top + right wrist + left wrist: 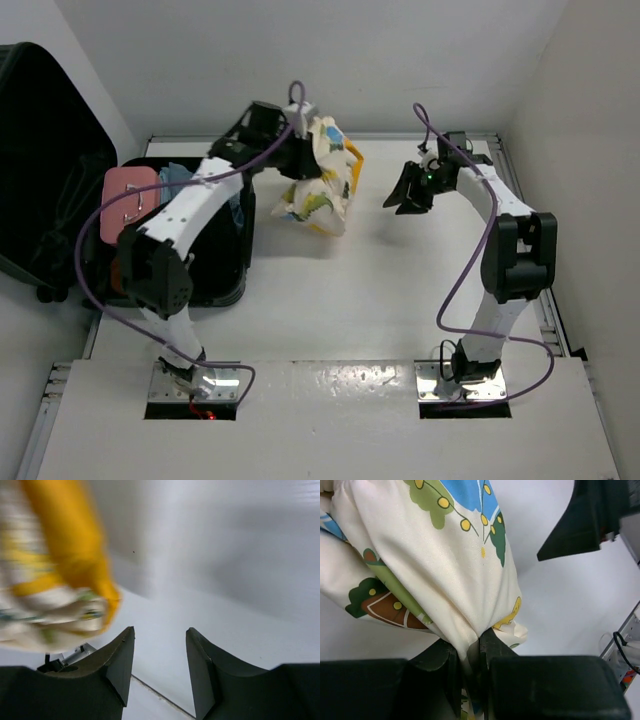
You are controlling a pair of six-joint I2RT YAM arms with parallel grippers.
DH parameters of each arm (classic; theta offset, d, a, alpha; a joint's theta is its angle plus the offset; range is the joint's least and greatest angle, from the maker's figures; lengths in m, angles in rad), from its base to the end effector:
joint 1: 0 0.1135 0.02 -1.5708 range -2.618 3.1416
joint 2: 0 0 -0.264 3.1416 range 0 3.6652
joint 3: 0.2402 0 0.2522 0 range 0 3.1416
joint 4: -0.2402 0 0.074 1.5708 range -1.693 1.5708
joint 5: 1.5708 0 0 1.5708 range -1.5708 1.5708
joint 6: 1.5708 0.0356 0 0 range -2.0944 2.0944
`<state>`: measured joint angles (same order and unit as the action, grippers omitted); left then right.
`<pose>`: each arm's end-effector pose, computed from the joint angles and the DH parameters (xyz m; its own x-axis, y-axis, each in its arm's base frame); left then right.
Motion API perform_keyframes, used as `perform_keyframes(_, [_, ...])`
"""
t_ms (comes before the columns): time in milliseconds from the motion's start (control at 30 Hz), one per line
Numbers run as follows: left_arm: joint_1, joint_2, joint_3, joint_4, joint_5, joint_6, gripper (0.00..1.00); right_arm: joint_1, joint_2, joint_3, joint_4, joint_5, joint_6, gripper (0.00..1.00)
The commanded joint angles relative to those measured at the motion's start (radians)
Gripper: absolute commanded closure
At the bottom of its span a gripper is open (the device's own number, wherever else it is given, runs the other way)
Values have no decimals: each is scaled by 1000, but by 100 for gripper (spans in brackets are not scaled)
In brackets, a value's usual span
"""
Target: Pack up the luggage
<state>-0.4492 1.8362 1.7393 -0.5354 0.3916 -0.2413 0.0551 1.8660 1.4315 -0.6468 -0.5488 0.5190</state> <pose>0.3770 -0.1968 0.3411 -0.6791 0.0822 -0.7294 0.5318 0.7400 -0.4118 0.3917 0.0402 0.2253 -0.9100 0.3736 -0.1799 0.1837 0.7521 0.6330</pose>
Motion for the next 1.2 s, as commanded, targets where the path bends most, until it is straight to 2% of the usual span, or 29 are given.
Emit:
perform_keyframes(0, [102, -146, 26, 5, 59, 68, 100, -8, -42, 15, -24, -43, -53, 55])
perform_keyframes(100, [242, -219, 39, -60, 79, 68, 100, -5, -41, 13, -24, -53, -45, 55])
perform_keyframes(233, [435, -229, 77, -298, 131, 167, 100, 14, -33, 32, -17, -60, -43, 55])
perform_keyframes(333, [573, -229, 51, -418, 122, 316, 100, 38, -15, 53, -17, -65, -39, 55])
perform_keyframes(433, [679, -229, -27, -446, 60, 442, 100, 60, -1, 64, -19, -62, -36, 55])
perform_keyframes(500, [702, -192, -66, -485, 12, 534, 100, 75, 7, 73, -17, -57, -37, 55])
perform_keyframes(633, [715, -147, -249, -488, -37, 628, 100, 87, 15, 81, -20, -46, -39, 55])
perform_keyframes(800, [649, -138, -434, -396, -129, 680, 100, 94, 15, 73, -19, -31, -48, 55])
perform_keyframes(1000, [613, -20, -431, -311, -270, 782, 100, 114, 12, 69, -20, -22, -60, 55])
perform_keyframes(1100, [635, -11, -411, -382, -257, 937, 100, 112, 12, 73, -36, -8, -76, 55])
perform_keyframes(1167, [661, -11, -362, -501, -193, 1063, 100, 112, 7, 64, -33, -7, -76, 55])
